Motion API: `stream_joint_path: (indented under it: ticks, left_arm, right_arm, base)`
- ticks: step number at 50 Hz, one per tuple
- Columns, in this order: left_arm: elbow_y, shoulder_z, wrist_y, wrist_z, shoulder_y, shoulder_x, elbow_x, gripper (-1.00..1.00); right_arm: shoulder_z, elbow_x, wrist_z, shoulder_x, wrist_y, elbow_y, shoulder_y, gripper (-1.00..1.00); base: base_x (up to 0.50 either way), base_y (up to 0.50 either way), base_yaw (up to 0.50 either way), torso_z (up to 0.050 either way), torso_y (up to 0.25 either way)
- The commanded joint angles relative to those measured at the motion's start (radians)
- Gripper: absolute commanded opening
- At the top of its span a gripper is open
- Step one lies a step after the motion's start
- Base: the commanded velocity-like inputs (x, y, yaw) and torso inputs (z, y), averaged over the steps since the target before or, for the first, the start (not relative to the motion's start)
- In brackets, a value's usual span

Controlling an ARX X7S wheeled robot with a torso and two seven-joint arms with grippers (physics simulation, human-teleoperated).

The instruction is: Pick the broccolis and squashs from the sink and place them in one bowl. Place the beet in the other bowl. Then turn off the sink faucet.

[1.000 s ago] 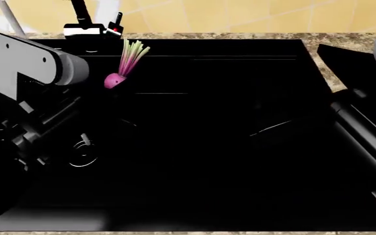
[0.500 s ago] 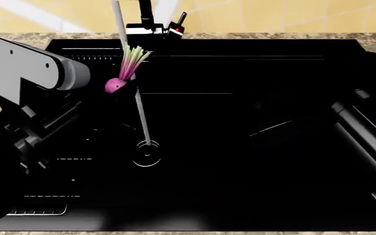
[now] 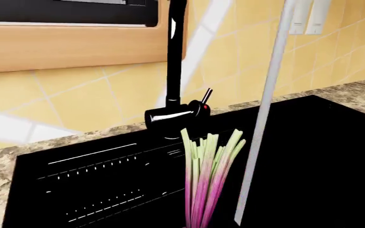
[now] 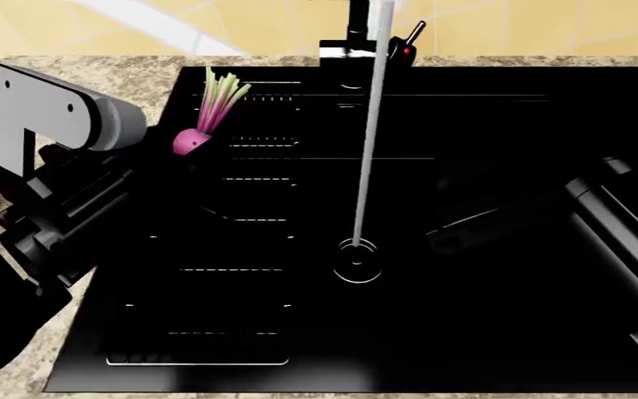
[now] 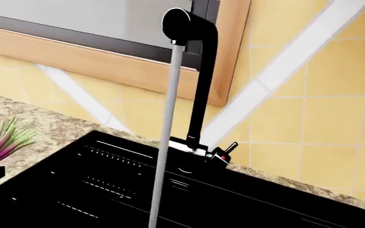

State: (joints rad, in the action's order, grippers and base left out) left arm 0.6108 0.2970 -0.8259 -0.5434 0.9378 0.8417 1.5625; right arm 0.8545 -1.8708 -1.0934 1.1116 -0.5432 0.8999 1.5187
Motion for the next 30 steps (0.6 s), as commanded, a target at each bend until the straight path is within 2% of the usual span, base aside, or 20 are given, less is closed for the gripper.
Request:
stream_joint_path:
  ticks: [1, 18, 25, 30]
  left_arm:
    - [0.007, 0.004, -0.003, -0.022, 0.015, -0.001, 0.017, -1.0]
    - [0.022, -0.001, -0.001, -0.039, 0.027, 0.007, 0.043, -1.0]
    - [0.045, -0.013, -0.007, -0.075, 0.076, 0.022, 0.094, -1.0]
    - [0.063, -0.021, -0.025, -0.139, 0.201, 0.039, 0.195, -1.0]
  right_arm:
    - [-0.01, 0.019, 0.015, 0.022, 0.024, 0.014, -0.031, 1.0]
    - [-0.024, 0.011, 0.017, 0.018, 0.038, 0.014, -0.028, 1.0]
    - [-0.031, 0.021, 0.03, 0.028, 0.071, 0.031, -0.061, 1.0]
    - [-0.027, 0.051, 0.059, 0.016, 0.083, 0.025, -0.09, 1.0]
  base:
    - [0.0, 0.5, 0.0, 0.0, 0.0]
    - [0.0, 0.5, 0.0, 0.0, 0.0]
    - [0.0, 0.0, 0.0, 0.0, 0.0]
    - [0.0, 0.0, 0.0, 0.0, 0.0]
